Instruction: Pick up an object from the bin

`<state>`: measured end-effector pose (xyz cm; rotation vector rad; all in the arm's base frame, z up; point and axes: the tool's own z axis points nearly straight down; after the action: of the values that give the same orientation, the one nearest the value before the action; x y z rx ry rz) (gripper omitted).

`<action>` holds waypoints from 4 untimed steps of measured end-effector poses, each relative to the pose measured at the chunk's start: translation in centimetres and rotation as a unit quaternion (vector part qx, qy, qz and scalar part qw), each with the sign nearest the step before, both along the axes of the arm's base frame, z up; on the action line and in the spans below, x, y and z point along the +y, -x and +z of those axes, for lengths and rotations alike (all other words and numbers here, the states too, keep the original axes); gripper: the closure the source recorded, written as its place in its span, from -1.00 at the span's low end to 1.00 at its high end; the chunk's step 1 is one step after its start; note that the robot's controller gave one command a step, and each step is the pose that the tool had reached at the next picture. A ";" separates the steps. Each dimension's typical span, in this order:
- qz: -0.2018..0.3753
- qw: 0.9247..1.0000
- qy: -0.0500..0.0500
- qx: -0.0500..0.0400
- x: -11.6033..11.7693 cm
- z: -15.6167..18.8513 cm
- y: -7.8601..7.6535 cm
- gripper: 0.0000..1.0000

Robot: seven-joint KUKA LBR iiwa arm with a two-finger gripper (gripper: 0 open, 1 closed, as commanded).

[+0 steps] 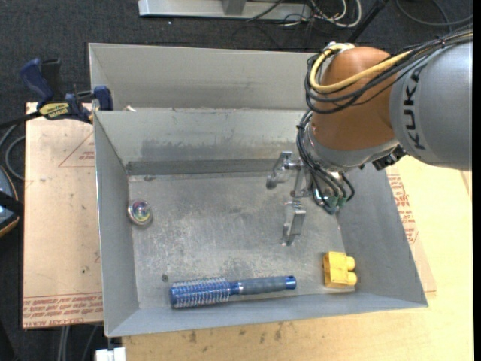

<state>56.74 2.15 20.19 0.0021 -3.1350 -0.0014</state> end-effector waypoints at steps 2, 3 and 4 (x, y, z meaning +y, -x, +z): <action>0.157 0.988 0.000 -0.010 0.7 -11.7 8.4 -1.00; 0.129 0.992 0.001 -0.010 1.4 -12.5 7.5 -1.00; 0.128 0.992 -0.001 -0.011 1.6 -12.8 7.6 1.00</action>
Offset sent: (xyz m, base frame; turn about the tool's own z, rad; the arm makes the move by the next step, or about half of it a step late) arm -0.0648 -0.0094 -0.0606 -0.0704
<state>49.13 3.78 7.37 0.4077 -3.1304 -0.0022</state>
